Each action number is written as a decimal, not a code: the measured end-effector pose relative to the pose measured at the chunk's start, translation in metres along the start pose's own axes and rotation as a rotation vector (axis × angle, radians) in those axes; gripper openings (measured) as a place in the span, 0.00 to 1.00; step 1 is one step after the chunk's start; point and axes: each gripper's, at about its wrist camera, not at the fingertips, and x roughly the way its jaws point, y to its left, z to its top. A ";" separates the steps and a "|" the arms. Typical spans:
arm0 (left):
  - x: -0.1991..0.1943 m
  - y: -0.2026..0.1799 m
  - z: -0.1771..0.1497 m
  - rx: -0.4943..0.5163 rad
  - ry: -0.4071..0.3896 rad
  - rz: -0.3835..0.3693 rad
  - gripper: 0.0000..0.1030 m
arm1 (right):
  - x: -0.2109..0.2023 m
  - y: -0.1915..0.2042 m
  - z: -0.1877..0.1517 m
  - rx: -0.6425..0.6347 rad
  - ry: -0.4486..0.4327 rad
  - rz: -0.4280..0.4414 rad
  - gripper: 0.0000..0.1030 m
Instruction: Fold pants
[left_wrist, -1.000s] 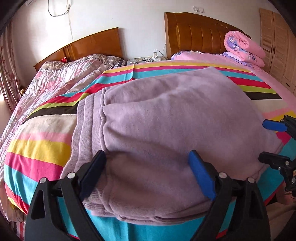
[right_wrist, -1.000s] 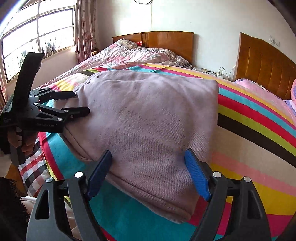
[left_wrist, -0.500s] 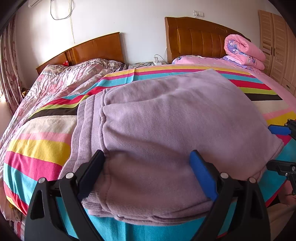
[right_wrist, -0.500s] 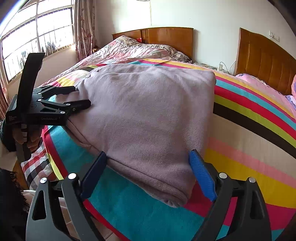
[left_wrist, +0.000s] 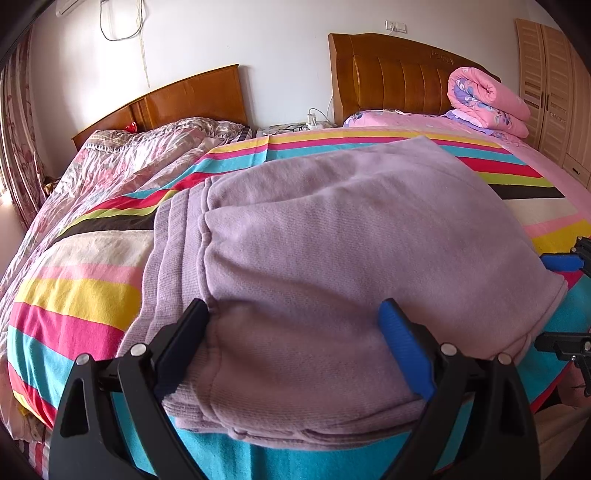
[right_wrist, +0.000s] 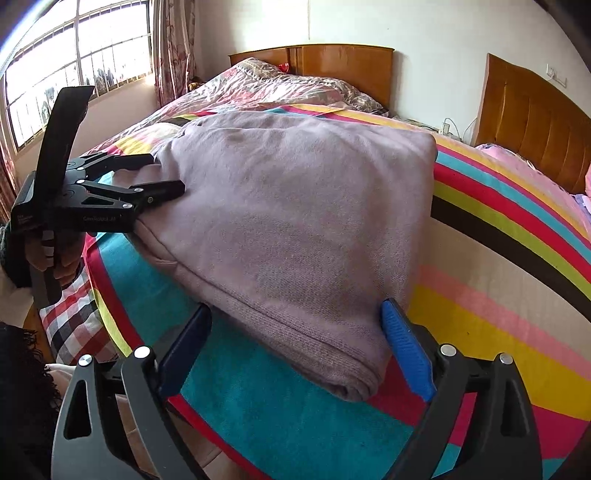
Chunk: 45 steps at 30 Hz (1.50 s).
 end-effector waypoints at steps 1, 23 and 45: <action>-0.002 0.000 0.002 0.010 0.020 -0.004 0.91 | -0.004 0.000 0.002 -0.020 0.021 0.021 0.87; 0.045 0.056 0.052 -0.209 0.007 -0.134 0.96 | 0.078 -0.110 0.138 -0.059 0.060 0.270 0.84; 0.044 0.059 0.050 -0.229 -0.015 -0.164 0.95 | 0.056 -0.130 0.141 -0.029 -0.007 0.372 0.86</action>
